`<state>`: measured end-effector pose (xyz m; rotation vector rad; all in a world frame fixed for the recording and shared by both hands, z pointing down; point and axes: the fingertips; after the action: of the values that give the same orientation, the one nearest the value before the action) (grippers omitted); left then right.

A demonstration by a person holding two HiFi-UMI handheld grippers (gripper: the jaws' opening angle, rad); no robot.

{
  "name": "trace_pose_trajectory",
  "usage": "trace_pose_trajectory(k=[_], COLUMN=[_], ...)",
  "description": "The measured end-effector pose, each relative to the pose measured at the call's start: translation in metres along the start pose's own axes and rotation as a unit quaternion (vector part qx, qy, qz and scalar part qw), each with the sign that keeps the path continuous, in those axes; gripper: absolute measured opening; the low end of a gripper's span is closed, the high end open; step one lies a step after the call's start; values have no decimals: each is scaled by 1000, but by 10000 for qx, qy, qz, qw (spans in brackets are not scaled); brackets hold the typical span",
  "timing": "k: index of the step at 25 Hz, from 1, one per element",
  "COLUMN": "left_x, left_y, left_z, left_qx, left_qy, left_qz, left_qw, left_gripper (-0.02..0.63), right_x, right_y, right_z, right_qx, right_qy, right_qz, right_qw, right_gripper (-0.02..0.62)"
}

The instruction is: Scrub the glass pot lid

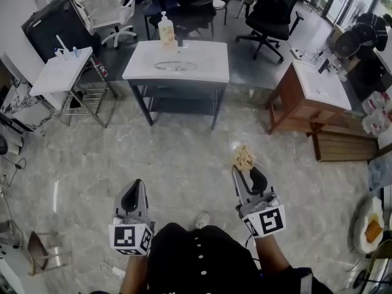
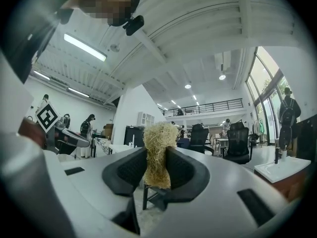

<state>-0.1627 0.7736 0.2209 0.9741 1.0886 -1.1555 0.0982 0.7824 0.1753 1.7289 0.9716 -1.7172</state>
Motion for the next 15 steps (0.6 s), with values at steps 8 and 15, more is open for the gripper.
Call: trace_pose_trajectory(k=[8, 15], left_x=[-8, -7], left_y=[9, 7], left_z=[17, 62], left_qx=[109, 71], left_qy=[-95, -92], left_qz=[5, -55], left_qw=[9999, 9999], left_gripper=[25, 26], right_x=[-17, -29], right_y=[26, 53], right_z=[8, 37], right_qx=[31, 56], right_qy=[-12, -32], right_qz=[185, 182], right_qw=[9998, 9998], right_gripper=[130, 129])
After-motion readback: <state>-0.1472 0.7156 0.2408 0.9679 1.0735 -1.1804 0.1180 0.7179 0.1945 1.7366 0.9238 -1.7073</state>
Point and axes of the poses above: the fingertips, and each gripper's own axes: z forward along the fingers, y to its right, x out of its top, and after that the axes turned 15 degrees about x, right-handed
